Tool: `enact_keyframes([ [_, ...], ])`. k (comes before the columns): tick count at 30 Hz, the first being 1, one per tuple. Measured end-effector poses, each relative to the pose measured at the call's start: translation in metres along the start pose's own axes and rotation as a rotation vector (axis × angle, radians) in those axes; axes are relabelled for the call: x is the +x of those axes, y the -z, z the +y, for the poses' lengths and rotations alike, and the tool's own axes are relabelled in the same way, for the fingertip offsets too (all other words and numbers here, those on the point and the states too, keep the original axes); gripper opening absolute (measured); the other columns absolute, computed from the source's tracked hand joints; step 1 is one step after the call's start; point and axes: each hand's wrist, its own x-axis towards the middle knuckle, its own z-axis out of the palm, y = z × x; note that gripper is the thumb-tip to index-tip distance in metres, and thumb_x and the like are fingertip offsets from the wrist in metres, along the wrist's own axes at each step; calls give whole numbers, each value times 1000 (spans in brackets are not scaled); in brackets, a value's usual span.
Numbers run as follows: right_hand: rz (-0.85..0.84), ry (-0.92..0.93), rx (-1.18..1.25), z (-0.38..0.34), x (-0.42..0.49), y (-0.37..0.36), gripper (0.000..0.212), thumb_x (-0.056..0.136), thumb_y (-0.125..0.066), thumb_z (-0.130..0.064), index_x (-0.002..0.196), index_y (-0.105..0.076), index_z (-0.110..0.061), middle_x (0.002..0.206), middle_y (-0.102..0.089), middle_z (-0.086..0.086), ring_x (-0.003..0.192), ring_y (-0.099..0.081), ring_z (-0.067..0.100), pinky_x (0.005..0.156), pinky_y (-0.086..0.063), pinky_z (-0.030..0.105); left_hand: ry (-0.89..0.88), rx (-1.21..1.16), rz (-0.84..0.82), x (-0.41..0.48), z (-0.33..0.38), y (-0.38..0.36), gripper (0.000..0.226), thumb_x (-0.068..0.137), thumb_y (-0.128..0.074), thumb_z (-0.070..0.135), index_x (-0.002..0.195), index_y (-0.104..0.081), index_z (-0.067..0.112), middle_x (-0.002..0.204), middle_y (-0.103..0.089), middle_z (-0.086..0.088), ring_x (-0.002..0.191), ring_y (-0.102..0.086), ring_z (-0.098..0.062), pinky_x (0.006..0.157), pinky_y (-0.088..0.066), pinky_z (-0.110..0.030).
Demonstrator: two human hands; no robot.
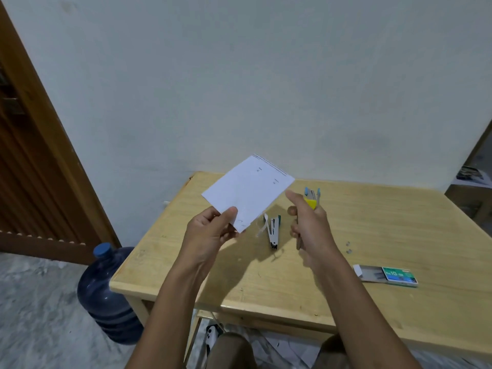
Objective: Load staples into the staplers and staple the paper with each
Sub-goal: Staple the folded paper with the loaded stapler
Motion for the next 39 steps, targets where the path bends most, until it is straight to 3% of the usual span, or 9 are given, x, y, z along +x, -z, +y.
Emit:
enact_keyframes([
  [4,-344,-77,45,19,-9,-11,53,62,-66,-52,97,-49,-16,83,-49,1,46,-39,10,50,-34,27,-65,-13,59,-1,-2,-13,9,91,-67,20,92,-67,12,83,-73,4,71,-65,-8,77,-47,-28],
  [7,-549,-106,113,32,-16,-19,56,69,-66,-51,101,-44,-12,82,-49,1,53,-43,12,55,-37,29,-65,-51,103,-2,-5,-23,8,90,-68,25,91,-70,18,94,-71,-2,84,-62,-14,80,-42,-30],
  [10,-635,-74,174,35,-21,-25,44,82,-65,-46,101,-43,-13,85,-48,4,59,-44,13,58,-38,29,-32,-124,163,-3,-7,-29,17,88,-71,24,74,-64,17,79,-61,-6,73,-54,-20,72,-42,-30],
  [14,-632,-46,294,31,-23,-30,36,87,-60,-43,102,-49,-12,82,-50,1,61,-47,12,56,-40,27,19,-172,152,-8,-5,-36,20,90,-69,25,80,-61,10,65,-56,-6,42,-44,-20,39,-35,-26],
  [23,-625,-84,376,31,-23,-27,52,83,-63,-46,120,-52,-11,87,-46,3,62,-47,13,55,-41,26,-123,8,230,-15,-3,-48,23,94,-64,16,74,-56,6,46,-54,13,30,-45,-4,32,-35,-13],
  [28,-591,-89,377,31,-22,-30,63,80,-68,-48,127,-50,-10,77,-47,1,62,-47,12,55,-41,25,-164,57,235,-16,-5,-48,19,93,-65,14,84,-60,-2,54,-53,5,33,-47,-3,33,-35,-11],
  [31,-542,-96,392,30,-21,-31,50,85,-67,-44,119,-52,-10,75,-48,1,61,-47,13,56,-38,26,-136,42,222,-17,-7,-47,20,93,-65,15,79,-58,2,54,-53,7,35,-47,-2,36,-37,-12],
  [36,-462,-53,339,27,-16,-28,40,82,-68,-39,111,-64,-12,86,-60,1,70,-54,12,57,-44,23,-103,60,180,-10,-14,-37,21,89,-70,29,72,-67,18,69,-63,10,70,-55,-11,74,-42,-29],
  [39,-447,-72,314,27,-13,-25,36,81,-69,-41,105,-64,-14,76,-59,-1,62,-52,10,53,-45,18,-64,28,157,-9,-13,-37,19,89,-70,30,71,-72,23,73,-65,14,77,-53,-13,77,-40,-32],
])
